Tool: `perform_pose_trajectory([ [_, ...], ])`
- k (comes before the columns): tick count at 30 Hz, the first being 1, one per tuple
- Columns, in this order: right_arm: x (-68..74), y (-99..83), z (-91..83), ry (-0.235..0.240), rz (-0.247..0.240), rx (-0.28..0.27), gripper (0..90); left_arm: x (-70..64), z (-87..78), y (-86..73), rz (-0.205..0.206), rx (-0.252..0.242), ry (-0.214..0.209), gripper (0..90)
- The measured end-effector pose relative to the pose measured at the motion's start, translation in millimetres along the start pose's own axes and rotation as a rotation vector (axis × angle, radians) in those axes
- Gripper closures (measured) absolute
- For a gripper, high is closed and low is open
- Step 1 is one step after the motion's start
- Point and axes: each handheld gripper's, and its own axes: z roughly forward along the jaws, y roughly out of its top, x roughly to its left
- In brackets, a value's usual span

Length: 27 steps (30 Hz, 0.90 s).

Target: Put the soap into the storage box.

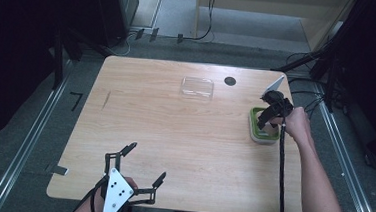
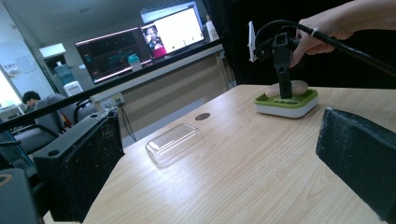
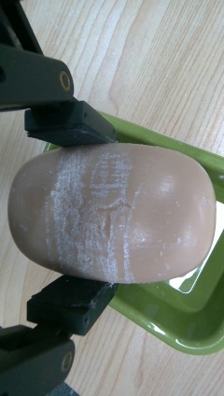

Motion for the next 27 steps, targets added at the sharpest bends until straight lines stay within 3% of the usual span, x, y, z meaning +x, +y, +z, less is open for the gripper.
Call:
perform_pose_trajectory([
  [16, -6.1, 3.7, 8.5, 0.009, 0.02, 0.009, 33.4, 0.0, 0.1, 0.0, 0.004, 0.002, -0.001, 1.1],
  [27, -2.4, 8.4, 13.7, 0.003, 0.02, 0.015, 33.4, 0.0, 0.3, -0.1, 0.004, 0.002, -0.002, 1.1],
])
